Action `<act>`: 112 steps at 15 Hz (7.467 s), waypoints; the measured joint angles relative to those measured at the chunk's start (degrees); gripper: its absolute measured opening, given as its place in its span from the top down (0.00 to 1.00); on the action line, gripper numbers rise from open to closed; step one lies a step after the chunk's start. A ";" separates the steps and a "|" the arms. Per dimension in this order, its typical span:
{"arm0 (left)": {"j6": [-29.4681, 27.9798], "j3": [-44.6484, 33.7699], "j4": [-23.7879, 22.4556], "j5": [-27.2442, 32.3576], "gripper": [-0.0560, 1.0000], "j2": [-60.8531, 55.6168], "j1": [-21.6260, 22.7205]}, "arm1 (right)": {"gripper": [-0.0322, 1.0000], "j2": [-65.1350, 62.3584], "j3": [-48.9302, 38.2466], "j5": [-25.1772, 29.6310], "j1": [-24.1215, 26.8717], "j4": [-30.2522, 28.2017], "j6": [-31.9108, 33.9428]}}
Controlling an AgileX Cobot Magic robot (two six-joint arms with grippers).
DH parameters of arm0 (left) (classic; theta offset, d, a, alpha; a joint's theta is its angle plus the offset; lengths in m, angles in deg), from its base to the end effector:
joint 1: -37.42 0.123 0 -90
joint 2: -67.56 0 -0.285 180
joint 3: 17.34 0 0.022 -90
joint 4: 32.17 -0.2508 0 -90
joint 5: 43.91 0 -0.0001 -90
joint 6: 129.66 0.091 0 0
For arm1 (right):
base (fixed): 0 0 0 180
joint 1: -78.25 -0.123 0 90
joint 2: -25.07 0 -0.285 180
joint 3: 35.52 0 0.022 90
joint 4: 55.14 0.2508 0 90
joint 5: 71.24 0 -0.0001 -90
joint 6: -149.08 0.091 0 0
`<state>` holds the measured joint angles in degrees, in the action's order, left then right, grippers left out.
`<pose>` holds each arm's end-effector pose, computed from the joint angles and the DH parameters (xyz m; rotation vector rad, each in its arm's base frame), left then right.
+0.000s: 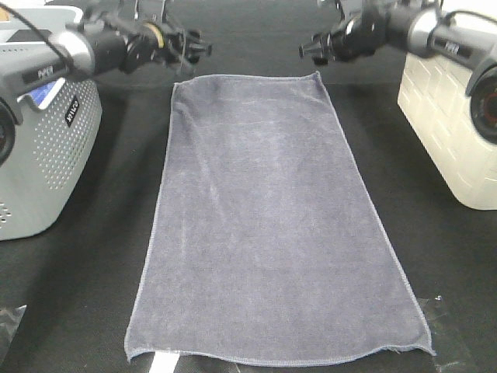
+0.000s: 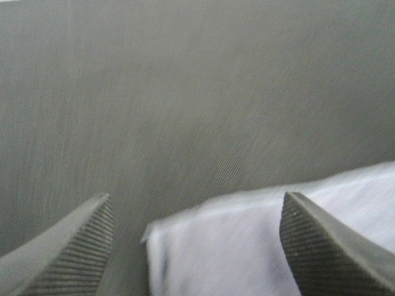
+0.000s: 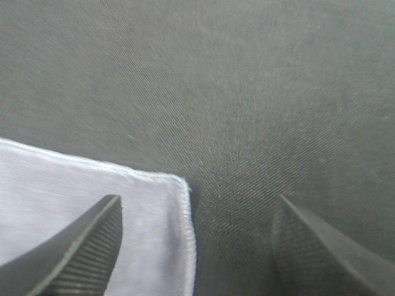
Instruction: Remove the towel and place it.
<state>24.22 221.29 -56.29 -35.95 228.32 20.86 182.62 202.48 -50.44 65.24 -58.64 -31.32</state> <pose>0.5810 -0.1673 0.1555 0.2008 1.9018 -0.1673 0.5781 0.1315 0.1659 -0.2918 2.0803 0.0754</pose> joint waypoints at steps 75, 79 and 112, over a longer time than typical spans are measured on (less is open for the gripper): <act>34.66 -107.14 30.65 52.54 0.27 -144.04 10.71 | 0.34 -145.53 -106.11 40.68 15.81 9.00 -8.08; 34.66 -107.14 30.65 52.48 0.27 -145.93 11.23 | 0.34 -147.65 -106.11 40.62 16.10 9.00 -8.08; 34.66 -107.14 30.48 52.37 0.27 -153.27 14.27 | 0.34 -150.17 -106.23 40.57 13.58 9.17 -8.08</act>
<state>58.88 114.15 -25.81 16.42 75.06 35.13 32.45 96.25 -9.87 78.82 -49.47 -39.40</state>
